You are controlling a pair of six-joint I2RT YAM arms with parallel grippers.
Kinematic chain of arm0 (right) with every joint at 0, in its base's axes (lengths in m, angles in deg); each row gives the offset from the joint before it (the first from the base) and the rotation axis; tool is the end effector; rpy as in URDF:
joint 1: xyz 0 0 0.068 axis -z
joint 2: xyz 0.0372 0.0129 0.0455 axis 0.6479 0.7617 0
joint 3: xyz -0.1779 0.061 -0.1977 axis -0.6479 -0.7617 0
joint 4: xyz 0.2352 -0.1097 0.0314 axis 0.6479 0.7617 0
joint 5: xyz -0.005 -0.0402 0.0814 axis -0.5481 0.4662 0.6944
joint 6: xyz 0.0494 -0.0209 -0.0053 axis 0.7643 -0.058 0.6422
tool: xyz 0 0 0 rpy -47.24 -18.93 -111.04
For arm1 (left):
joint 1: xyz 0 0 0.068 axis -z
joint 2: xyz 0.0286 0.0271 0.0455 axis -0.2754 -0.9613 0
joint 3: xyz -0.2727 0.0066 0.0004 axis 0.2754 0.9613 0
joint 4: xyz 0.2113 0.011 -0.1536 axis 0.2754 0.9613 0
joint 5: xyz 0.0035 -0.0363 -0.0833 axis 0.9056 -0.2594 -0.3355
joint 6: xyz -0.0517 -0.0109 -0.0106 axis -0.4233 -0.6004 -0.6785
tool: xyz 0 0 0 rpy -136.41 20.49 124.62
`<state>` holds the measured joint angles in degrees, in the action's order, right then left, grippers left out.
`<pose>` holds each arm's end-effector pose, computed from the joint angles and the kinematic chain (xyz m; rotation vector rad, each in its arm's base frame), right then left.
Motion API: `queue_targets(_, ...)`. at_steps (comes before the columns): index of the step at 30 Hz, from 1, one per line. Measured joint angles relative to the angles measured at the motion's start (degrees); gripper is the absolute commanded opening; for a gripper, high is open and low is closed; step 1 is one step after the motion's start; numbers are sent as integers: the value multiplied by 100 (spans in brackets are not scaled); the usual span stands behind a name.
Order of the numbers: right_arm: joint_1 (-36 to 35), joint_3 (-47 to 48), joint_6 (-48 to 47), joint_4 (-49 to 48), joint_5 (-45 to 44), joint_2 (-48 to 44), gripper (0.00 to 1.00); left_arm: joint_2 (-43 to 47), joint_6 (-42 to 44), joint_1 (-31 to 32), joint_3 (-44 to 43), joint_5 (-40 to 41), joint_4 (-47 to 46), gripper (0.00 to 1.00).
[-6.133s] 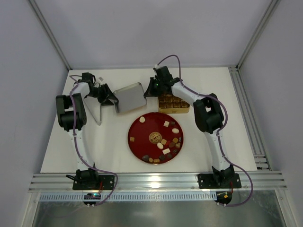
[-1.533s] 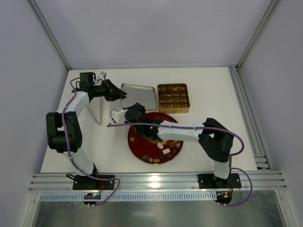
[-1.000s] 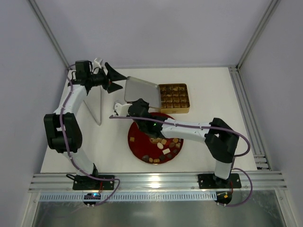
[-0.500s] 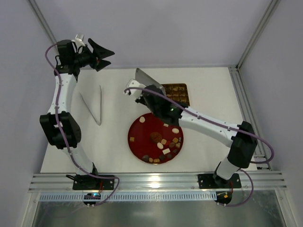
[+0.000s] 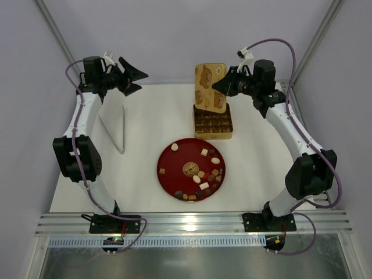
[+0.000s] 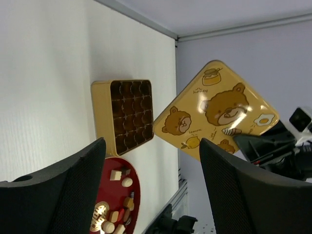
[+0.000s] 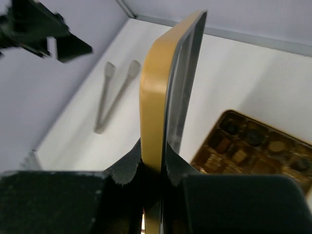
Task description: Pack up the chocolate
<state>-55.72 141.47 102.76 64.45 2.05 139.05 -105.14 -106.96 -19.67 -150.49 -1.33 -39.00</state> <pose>0.3545 0.1152 0.3905 -0.4015 1.8484 0.8032 0.4296 0.0023 0.3604 -0.4658 2.0665 -1.3056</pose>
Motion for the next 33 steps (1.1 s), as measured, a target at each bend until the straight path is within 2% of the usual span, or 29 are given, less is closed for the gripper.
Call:
queue_targets(3,522,-149,1198,-822,1167,409,4,-63,247,352,0,175,140,75)
queue_targets(7,870,-334,2393,-1633,2227,1134,4,-291,501,861,0,352,216,75)
queue_targets(17,1309,-507,4404,-3333,3620,2651,4,-1088,831,1580,-2,654,203,74)
queue_targets(24,1408,-481,4671,-3635,4063,2946,4,-1447,855,1816,-15,717,46,74)
queue_targets(27,1408,-396,4360,-3287,4109,3056,4,-1606,859,1902,-33,730,-22,73)
queue_targets(33,1410,-46,3340,-1961,4057,3241,4,-1858,857,2039,-79,730,-127,73)
